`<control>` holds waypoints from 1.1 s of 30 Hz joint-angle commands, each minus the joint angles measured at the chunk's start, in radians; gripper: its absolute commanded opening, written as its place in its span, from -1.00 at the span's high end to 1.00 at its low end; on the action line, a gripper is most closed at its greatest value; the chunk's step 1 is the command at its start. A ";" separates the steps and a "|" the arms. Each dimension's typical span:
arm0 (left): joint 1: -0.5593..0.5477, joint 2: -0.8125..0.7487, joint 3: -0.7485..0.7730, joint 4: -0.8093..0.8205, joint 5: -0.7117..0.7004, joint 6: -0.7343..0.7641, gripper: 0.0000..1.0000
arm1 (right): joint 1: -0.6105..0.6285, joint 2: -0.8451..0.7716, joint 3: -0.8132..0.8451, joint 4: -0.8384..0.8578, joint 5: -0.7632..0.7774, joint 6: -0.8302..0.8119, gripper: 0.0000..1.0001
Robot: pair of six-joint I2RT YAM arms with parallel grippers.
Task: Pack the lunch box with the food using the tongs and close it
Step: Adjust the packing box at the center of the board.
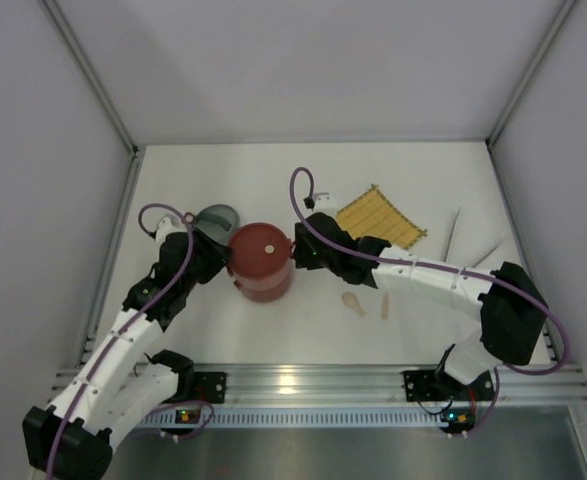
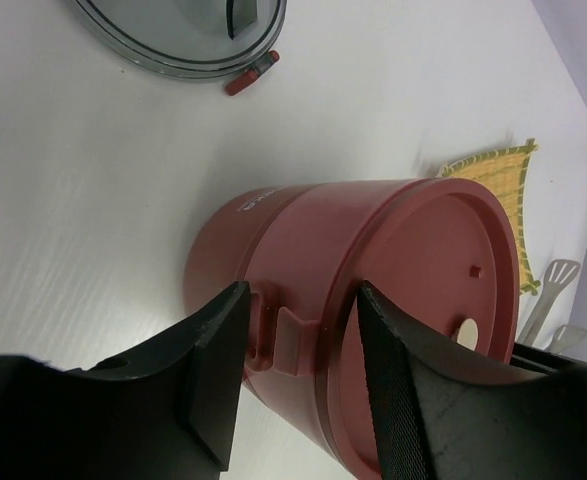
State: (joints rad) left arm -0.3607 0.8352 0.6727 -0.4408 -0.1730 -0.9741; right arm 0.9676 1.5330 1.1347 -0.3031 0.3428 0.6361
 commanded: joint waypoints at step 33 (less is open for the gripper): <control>0.003 0.067 0.010 0.085 -0.054 0.002 0.03 | -0.024 0.030 0.082 0.029 -0.001 -0.026 0.22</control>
State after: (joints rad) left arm -0.3573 0.8982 0.6518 -0.4412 -0.2932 -0.9932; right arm 0.9619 1.5517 1.1614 -0.3008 0.3393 0.6262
